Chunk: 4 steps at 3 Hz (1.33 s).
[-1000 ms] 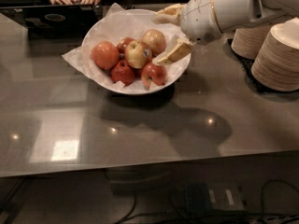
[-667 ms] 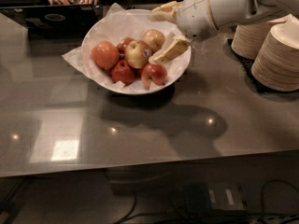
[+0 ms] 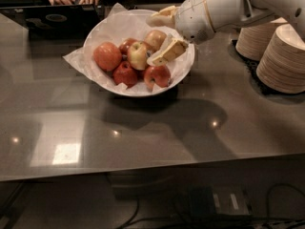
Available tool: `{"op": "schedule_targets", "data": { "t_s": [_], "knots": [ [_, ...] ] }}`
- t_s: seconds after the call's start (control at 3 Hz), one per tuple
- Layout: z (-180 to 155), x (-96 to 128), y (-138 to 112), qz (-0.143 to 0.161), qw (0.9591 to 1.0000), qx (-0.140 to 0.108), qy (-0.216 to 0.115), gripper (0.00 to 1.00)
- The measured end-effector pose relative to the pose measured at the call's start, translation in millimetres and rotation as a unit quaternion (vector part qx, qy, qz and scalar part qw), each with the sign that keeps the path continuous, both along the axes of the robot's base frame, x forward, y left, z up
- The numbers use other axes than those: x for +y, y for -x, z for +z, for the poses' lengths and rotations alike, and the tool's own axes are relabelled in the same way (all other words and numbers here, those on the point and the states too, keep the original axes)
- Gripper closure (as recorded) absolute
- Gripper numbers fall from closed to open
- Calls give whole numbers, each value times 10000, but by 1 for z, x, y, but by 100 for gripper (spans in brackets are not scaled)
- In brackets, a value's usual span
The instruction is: Pick apple from white bowl
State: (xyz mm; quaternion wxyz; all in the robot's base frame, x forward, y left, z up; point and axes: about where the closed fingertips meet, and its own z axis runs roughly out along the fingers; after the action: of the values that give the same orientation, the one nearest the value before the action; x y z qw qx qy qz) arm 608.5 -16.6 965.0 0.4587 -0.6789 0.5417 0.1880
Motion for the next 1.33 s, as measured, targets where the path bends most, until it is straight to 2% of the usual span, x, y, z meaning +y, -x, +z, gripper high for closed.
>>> {"op": "schedule_targets", "data": {
  "t_s": [0.33, 0.67, 1.33],
  "knots": [
    [-8, 6, -6, 41, 9998, 179, -42, 27],
    [-19, 15, -11, 133, 9991, 408, -4, 27],
    [-45, 38, -17, 410, 9948, 930, 81, 28]
  ]
}}
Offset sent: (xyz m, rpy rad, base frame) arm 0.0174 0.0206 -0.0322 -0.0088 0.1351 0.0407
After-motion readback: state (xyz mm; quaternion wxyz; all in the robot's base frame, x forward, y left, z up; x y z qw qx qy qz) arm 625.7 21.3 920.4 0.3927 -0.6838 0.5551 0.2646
